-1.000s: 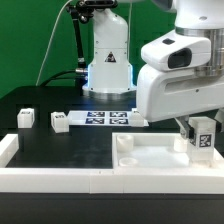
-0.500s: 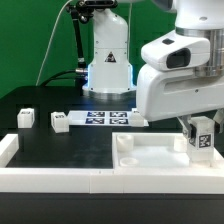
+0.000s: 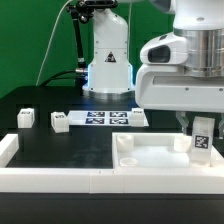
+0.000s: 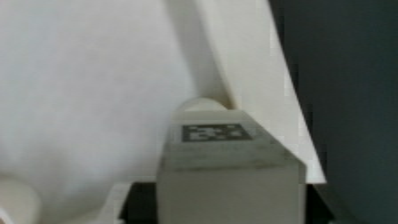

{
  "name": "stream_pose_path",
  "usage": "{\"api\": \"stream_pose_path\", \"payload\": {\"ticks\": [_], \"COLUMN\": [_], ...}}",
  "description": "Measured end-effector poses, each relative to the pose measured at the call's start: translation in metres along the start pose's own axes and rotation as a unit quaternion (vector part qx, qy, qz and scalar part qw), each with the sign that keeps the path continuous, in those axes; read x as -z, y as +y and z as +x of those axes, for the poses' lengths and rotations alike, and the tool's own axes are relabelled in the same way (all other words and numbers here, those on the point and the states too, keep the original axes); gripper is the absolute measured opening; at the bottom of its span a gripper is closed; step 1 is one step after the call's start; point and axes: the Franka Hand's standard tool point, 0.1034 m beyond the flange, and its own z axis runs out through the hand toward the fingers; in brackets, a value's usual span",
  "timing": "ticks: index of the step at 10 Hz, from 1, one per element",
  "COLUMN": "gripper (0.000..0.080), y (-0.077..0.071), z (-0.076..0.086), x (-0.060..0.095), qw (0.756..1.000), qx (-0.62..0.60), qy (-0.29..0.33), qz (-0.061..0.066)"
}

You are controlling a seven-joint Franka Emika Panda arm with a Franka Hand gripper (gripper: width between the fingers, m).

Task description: Assemble one leg

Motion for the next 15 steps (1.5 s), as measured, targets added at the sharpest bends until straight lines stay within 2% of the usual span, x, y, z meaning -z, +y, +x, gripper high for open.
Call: {"api": "stream_pose_path", "payload": {"ticks": [3,7,8,9,10,11,12,13,15], "gripper": [0.0291,0.0292,0.0472,0.0588,0.0588,0.0639,0.0646,0.0646,0.0649], "y": [0.0015,0.001,0.001,0.0008,0.0005,-0.0008,-0.0036,-0.0042,-0.0037], "z": [0.0013,0.0007,0.0007,0.0006,0.0002,-0.0007,-0.0015,-0.0017,-0.0015], "x": [-0.001,-0.0015,-0.0016,-0.0016,-0.0017,-0.0018,-0.001,-0.0014,-0.0019], "qw": [0.989,0.978,0.983,0.985,0.992,0.998,1.0,0.998,0.979], "qx": [-0.148,-0.207,-0.186,-0.17,-0.125,-0.054,0.016,0.061,0.204], "qy": [0.005,0.001,0.001,0.002,0.002,0.004,0.009,0.009,0.01], "qz": [0.011,0.014,0.014,0.014,0.013,0.012,0.006,0.006,0.004]}}
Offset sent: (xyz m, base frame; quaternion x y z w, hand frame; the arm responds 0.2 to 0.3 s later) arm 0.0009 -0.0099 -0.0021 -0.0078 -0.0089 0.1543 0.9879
